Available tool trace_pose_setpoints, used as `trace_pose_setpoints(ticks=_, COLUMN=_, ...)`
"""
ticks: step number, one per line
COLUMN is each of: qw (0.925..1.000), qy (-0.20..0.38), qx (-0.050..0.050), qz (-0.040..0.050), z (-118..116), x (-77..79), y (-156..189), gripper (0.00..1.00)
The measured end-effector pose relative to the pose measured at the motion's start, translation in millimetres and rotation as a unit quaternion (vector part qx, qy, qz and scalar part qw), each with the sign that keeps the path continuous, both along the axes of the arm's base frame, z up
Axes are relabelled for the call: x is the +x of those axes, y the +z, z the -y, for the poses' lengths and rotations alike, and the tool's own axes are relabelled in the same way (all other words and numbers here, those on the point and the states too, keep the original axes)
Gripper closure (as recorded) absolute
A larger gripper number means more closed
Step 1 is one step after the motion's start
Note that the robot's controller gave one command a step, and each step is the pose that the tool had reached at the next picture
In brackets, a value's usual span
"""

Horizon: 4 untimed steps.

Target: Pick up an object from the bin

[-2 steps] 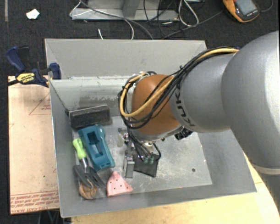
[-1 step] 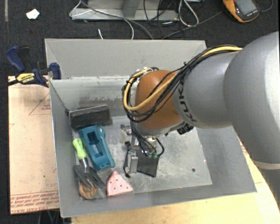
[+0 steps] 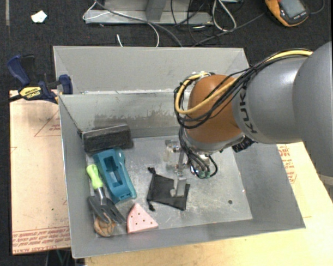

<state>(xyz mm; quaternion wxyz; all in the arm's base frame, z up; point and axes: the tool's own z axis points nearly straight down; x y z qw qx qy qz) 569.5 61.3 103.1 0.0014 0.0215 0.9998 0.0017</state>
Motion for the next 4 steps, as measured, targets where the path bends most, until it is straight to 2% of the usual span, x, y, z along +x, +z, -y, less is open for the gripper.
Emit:
trace_pose_setpoints(ticks=1, qw=1.0000, qy=-0.003, qx=0.002, qz=0.0014, z=5.1, x=22.7, y=-31.2, gripper=0.00)
trace_pose_setpoints(ticks=2, qw=0.9975, qy=0.071, qx=0.000, qz=0.0031, z=3.0, x=-10.2, y=-32.7, gripper=0.00)
trace_pose_setpoints(ticks=3, qw=0.9932, qy=0.117, qx=0.001, qz=0.0020, z=0.2, x=-22.4, y=-33.1, gripper=0.00)
trace_pose_setpoints(ticks=4, qw=0.9976, qy=0.069, qx=0.002, qz=0.0029, z=-27.6, x=-58.0, y=-32.6, gripper=1.00)
